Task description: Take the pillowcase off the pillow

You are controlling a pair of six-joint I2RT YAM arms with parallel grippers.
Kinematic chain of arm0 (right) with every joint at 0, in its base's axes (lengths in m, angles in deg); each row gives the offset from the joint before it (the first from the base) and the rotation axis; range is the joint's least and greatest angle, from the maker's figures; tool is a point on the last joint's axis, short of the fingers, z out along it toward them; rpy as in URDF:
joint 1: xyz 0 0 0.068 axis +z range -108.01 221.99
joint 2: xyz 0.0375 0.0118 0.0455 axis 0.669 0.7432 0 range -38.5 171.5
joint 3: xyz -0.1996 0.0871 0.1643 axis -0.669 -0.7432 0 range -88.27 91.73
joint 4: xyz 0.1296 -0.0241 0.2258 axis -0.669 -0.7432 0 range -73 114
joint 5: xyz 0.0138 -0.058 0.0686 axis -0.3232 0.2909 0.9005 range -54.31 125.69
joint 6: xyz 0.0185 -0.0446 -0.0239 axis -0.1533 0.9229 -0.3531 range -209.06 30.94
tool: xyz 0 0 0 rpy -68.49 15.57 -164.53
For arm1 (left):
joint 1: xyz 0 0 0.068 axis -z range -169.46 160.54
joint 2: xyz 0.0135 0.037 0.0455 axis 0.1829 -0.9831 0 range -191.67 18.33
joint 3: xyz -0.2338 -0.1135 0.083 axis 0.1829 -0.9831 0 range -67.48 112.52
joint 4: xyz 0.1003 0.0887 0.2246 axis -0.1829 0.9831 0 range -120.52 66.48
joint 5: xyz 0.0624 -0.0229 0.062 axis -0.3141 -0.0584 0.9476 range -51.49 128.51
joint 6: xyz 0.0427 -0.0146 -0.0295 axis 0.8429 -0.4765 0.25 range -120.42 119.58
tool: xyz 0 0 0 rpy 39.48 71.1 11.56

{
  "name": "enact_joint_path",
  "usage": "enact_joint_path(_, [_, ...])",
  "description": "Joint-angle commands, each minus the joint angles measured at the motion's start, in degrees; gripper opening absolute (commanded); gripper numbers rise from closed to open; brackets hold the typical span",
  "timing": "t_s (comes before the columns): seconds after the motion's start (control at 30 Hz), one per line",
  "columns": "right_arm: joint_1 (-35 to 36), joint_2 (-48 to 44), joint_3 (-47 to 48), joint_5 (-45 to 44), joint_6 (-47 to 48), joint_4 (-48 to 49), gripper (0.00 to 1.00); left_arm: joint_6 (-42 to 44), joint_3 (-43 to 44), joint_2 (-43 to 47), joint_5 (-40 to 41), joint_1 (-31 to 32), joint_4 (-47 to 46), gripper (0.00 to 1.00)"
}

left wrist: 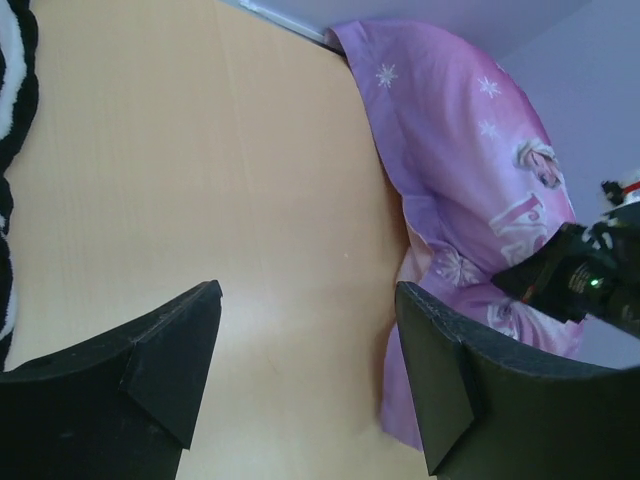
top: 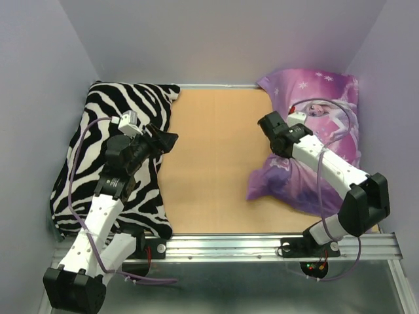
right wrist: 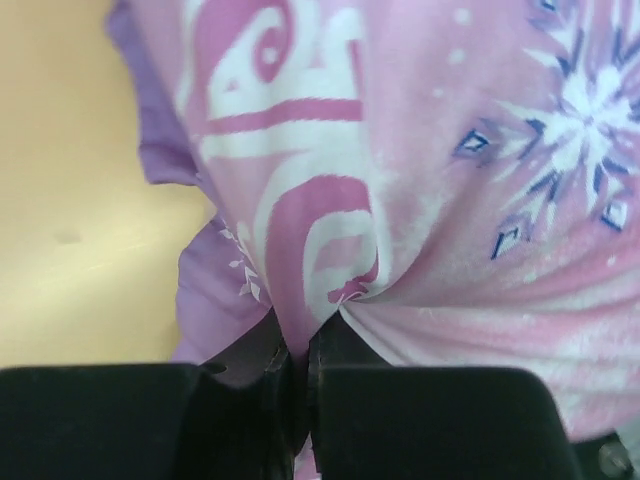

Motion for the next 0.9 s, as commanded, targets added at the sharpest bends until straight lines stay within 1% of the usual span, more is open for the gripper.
enact_joint_path(0.0, [2.4, -3.5, 12.9, 16.0, 14.5, 12.7, 0.01, -2.3, -1.0, -2.3, 3.1, 2.5, -7.0, 0.8])
enact_joint_path(0.1, [5.8, -2.1, 17.0, 18.9, 16.4, 12.8, 0.01, -3.5, -2.5, -5.1, 4.0, 4.3, -10.6, 0.82])
enact_joint_path(0.17, [7.6, -1.6, 20.6, 21.1, 17.9, 12.7, 0.01, -4.0, -3.3, -7.2, 5.2, 5.8, -12.3, 0.84])
enact_joint_path(0.27, [11.7, -1.4, 25.2, 23.7, 21.1, 13.5, 0.01, -4.8, -5.0, -9.5, 5.9, 6.3, -15.6, 0.88])
enact_joint_path(0.4, [12.8, -2.7, 30.1, 32.5, 22.9, 14.3, 0.01, -5.1, -6.1, -11.7, 6.4, 6.4, -18.9, 0.93])
enact_joint_path(0.5, [12.8, -4.9, 33.1, 35.4, 24.1, 14.7, 0.0, -6.0, -6.9, -13.0, 5.9, 6.4, -22.5, 0.96])
enact_joint_path(0.67, [12.8, -10.1, 34.1, 36.1, 23.5, 15.1, 0.01, -7.2, -7.8, -16.2, 4.6, 6.5, -29.9, 0.98])
enact_joint_path(0.8, [12.8, -16.6, 32.2, 33.3, 21.4, 15.6, 0.01, -7.0, -6.3, -20.0, 1.3, 6.7, -34.6, 0.98])
enact_joint_path(0.87, [12.8, -19.8, 31.9, 30.6, 20.6, 15.5, 0.01, -7.0, -5.5, -22.7, -2.2, 6.8, -38.6, 0.98])
